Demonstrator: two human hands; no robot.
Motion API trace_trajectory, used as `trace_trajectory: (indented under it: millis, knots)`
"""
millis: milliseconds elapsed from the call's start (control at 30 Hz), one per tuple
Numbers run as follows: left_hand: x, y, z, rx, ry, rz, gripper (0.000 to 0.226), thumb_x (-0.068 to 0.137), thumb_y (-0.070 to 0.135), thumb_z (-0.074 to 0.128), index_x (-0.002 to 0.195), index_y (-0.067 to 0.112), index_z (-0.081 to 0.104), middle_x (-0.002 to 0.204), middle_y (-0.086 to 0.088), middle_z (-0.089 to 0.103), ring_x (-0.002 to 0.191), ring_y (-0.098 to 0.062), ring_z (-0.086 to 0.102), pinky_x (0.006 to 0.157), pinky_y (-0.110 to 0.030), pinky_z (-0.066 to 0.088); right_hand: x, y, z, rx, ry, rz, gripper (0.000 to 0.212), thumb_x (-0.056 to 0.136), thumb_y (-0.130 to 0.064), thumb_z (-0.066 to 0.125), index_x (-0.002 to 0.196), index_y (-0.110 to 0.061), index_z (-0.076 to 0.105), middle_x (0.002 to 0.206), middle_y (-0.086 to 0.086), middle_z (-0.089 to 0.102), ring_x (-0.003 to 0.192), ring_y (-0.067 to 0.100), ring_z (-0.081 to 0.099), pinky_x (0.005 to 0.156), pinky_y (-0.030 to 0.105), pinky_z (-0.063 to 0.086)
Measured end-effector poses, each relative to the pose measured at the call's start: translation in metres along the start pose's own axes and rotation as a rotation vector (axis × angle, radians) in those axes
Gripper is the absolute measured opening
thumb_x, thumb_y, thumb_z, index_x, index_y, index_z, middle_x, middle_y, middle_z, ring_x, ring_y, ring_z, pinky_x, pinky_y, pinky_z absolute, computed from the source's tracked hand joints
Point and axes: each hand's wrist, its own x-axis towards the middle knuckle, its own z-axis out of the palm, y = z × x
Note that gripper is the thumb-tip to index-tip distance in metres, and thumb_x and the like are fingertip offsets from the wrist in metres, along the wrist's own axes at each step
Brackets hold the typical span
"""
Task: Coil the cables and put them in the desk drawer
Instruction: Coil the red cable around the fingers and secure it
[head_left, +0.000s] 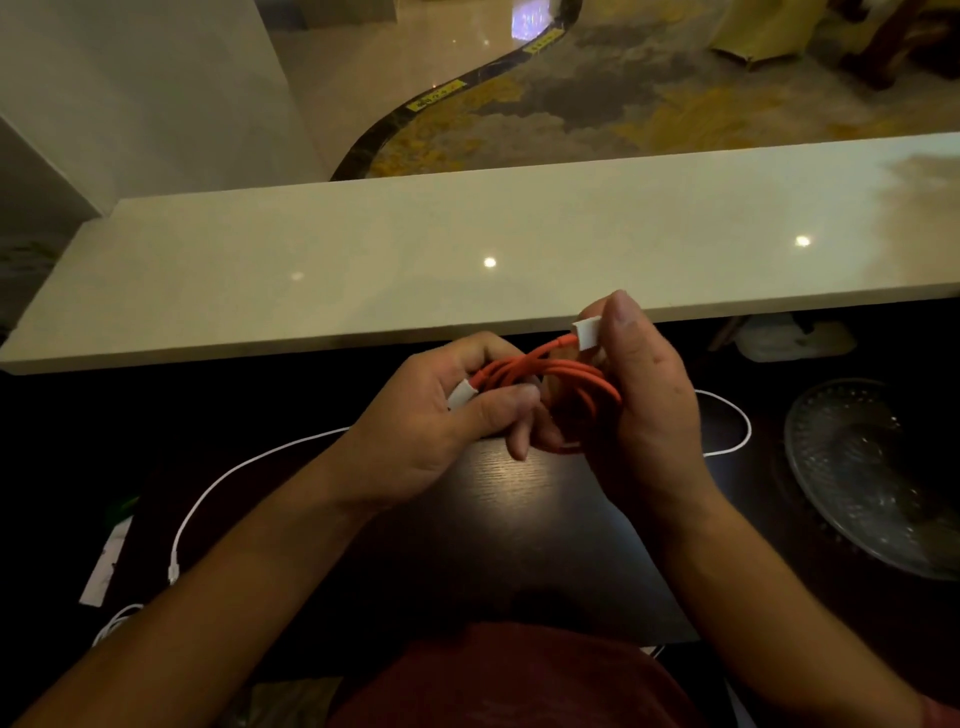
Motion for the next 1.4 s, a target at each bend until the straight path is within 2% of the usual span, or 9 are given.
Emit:
trace_trajectory:
  millis: [200, 367, 500, 633, 900, 1033, 1133, 1300, 1400]
  knots:
    - [-0.006, 0.005, 0.003, 0.193, 0.013, 0.109, 0.022, 0.096, 0.020, 0.057, 0.110, 0.004, 0.060, 0.069, -0.013, 0.068, 0.078, -0.026, 0.074, 0.081, -0.032, 0.058, 0.004, 0.005, -0.008, 0.006, -0.040, 0.096, 0.039, 0.099, -0.043, 0.047, 0.095, -0.004, 0.055, 0.071, 0.017, 0.052, 0.063, 0.028, 0.049, 0.056, 0.032, 0.044]
    - [-0.008, 0.005, 0.002, 0.100, -0.012, 0.131, 0.027, 0.096, 0.019, 0.055, 0.114, 0.000, 0.062, 0.065, -0.006, 0.065, 0.069, -0.030, 0.072, 0.075, -0.037, 0.058, 0.006, 0.007, -0.019, -0.062, -0.050, 0.096, 0.037, 0.095, -0.045, 0.059, 0.084, -0.010, 0.060, 0.084, 0.026, 0.051, 0.076, 0.036, 0.045, 0.065, 0.036, 0.040]
    - [-0.008, 0.004, 0.001, -0.045, -0.038, 0.116, 0.027, 0.096, 0.017, 0.055, 0.117, 0.003, 0.064, 0.066, -0.005, 0.066, 0.067, -0.031, 0.070, 0.075, -0.040, 0.057, 0.011, 0.004, -0.026, -0.022, -0.115, 0.170, 0.019, 0.089, -0.033, 0.069, 0.078, -0.018, 0.064, 0.077, 0.019, 0.045, 0.070, 0.028, 0.043, 0.065, 0.034, 0.040]
    - [-0.006, 0.008, -0.002, -0.040, 0.054, 0.111, 0.023, 0.100, 0.022, 0.056, 0.112, 0.006, 0.066, 0.066, -0.004, 0.065, 0.067, -0.029, 0.068, 0.074, -0.037, 0.055, 0.008, 0.013, -0.027, 0.021, -0.146, 0.222, 0.005, 0.087, -0.016, 0.066, 0.085, -0.011, 0.066, 0.072, 0.010, 0.057, 0.065, 0.019, 0.053, 0.062, 0.028, 0.048]
    - [-0.004, 0.000, 0.000, 0.082, 0.216, 0.077, 0.016, 0.095, 0.021, 0.057, 0.101, 0.007, 0.058, 0.061, -0.002, 0.062, 0.061, -0.023, 0.066, 0.066, -0.029, 0.055, 0.004, 0.017, -0.027, -0.009, -0.191, 0.172, 0.010, 0.089, -0.004, 0.054, 0.095, 0.001, 0.060, 0.062, -0.005, 0.066, 0.049, 0.000, 0.059, 0.049, 0.012, 0.045]
    - [-0.002, -0.003, 0.000, 0.201, 0.293, 0.079, 0.015, 0.092, 0.029, 0.060, 0.102, 0.018, 0.063, 0.075, 0.005, 0.069, 0.067, -0.008, 0.067, 0.065, -0.022, 0.053, 0.001, 0.024, -0.026, 0.047, -0.260, 0.257, 0.022, 0.096, -0.006, 0.053, 0.103, 0.014, 0.059, 0.083, 0.013, 0.071, 0.072, 0.016, 0.068, 0.066, 0.020, 0.055]
    - [-0.002, -0.005, 0.000, 0.263, 0.297, 0.107, 0.034, 0.094, 0.028, 0.058, 0.128, 0.022, 0.060, 0.075, 0.008, 0.069, 0.065, -0.006, 0.067, 0.066, -0.019, 0.053, -0.001, 0.024, -0.024, 0.023, -0.261, 0.296, 0.047, 0.092, -0.016, 0.056, 0.115, 0.025, 0.053, 0.100, 0.032, 0.062, 0.090, 0.035, 0.061, 0.079, 0.029, 0.055]
    - [-0.004, -0.010, -0.002, 0.422, 0.336, 0.186, 0.031, 0.101, 0.017, 0.056, 0.130, 0.027, 0.063, 0.073, 0.011, 0.067, 0.058, -0.010, 0.064, 0.065, -0.017, 0.052, 0.002, 0.019, -0.027, 0.110, -0.281, 0.323, 0.041, 0.094, -0.026, 0.044, 0.094, 0.000, 0.075, 0.086, 0.010, 0.074, 0.081, 0.019, 0.071, 0.077, 0.027, 0.056]
    - [-0.004, -0.011, -0.004, 0.546, 0.348, 0.216, 0.026, 0.100, 0.017, 0.057, 0.124, 0.019, 0.067, 0.089, 0.012, 0.071, 0.080, -0.009, 0.070, 0.077, -0.012, 0.050, 0.002, 0.021, -0.031, -0.082, -0.332, 0.201, 0.026, 0.091, -0.024, 0.058, 0.102, -0.006, 0.073, 0.093, 0.007, 0.074, 0.090, 0.021, 0.070, 0.083, 0.032, 0.054]
